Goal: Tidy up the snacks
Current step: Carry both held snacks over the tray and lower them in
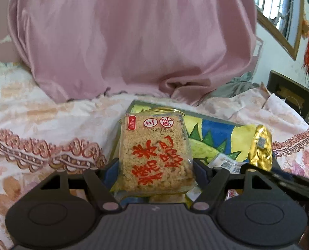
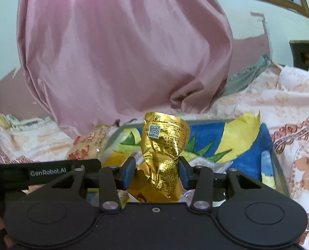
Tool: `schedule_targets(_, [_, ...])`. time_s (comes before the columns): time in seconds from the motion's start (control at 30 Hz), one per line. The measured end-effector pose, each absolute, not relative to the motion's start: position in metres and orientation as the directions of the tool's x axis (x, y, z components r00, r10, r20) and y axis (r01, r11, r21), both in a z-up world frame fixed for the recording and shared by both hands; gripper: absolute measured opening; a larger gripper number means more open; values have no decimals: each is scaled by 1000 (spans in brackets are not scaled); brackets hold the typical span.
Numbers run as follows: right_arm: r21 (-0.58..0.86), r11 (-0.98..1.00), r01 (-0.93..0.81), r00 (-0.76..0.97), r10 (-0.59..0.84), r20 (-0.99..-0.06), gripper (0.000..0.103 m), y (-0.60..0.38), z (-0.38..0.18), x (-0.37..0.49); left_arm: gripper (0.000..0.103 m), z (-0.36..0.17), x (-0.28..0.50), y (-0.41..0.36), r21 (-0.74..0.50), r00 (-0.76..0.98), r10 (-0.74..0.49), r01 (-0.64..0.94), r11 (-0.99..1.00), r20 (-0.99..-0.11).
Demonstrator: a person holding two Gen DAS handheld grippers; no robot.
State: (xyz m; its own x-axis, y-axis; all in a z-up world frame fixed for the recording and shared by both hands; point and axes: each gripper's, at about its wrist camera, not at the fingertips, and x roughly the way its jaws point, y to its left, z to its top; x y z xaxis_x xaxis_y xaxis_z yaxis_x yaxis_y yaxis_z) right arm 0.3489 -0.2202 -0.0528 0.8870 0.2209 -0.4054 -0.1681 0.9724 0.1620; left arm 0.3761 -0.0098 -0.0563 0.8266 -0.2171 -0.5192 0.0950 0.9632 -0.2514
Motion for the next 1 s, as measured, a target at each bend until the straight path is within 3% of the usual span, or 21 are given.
schedule_targets(0.63, [133, 983, -127, 851, 177, -494, 49, -216, -88, 363, 78, -74, 388, -13, -214, 783, -232, 130, 968, -577])
schedule_targets(0.87, [141, 985, -100, 847, 158, -507, 64, -222, -88, 364, 80, -70, 387, -12, -229, 773, -242, 129, 965, -587])
schedule_targets(1.0, [144, 985, -90, 857, 151, -493, 73, -224, -81, 361, 88, -60, 379, -10, -235, 793, -242, 128, 963, -559])
